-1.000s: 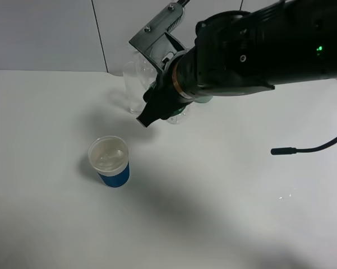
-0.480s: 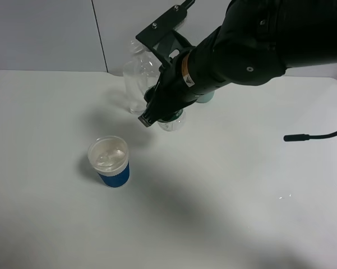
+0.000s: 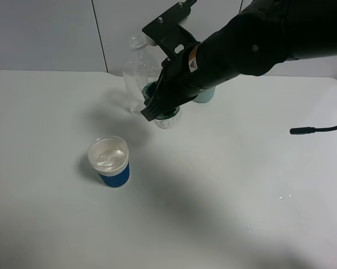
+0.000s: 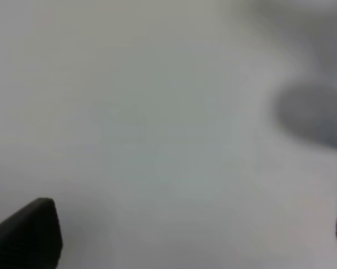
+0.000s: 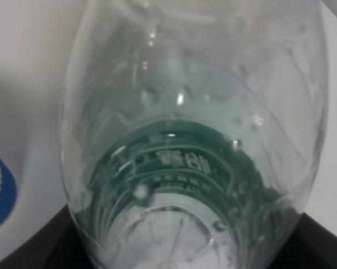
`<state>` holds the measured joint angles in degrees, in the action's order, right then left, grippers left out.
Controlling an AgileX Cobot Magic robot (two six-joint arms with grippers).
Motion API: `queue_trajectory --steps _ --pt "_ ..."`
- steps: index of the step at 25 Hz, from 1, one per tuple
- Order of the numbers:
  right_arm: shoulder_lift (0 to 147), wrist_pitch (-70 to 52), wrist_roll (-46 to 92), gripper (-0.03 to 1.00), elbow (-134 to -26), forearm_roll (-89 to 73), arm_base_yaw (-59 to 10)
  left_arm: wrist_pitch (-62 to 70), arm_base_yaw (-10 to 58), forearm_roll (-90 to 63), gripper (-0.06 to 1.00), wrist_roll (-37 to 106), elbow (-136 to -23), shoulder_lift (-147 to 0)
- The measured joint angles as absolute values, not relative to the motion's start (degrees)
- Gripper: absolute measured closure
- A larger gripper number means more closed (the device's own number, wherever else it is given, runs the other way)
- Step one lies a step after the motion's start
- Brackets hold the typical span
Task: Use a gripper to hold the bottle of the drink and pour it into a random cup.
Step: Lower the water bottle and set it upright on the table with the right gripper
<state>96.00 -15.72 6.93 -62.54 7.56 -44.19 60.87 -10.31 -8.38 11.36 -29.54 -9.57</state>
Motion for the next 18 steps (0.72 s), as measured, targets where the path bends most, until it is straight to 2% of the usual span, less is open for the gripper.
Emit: queue_trajectory --steps 7,18 --pt "96.0 -11.5 15.8 0.4 -61.7 -1.6 -42.2 60.9 -10.3 -8.4 -0.05 11.4 -29.5 -9.6" --pt "93.2 9.0 19.2 0.4 -43.7 -4.1 -37.0 60.9 -10.3 -8.4 -0.05 11.4 -29.5 -9.6"
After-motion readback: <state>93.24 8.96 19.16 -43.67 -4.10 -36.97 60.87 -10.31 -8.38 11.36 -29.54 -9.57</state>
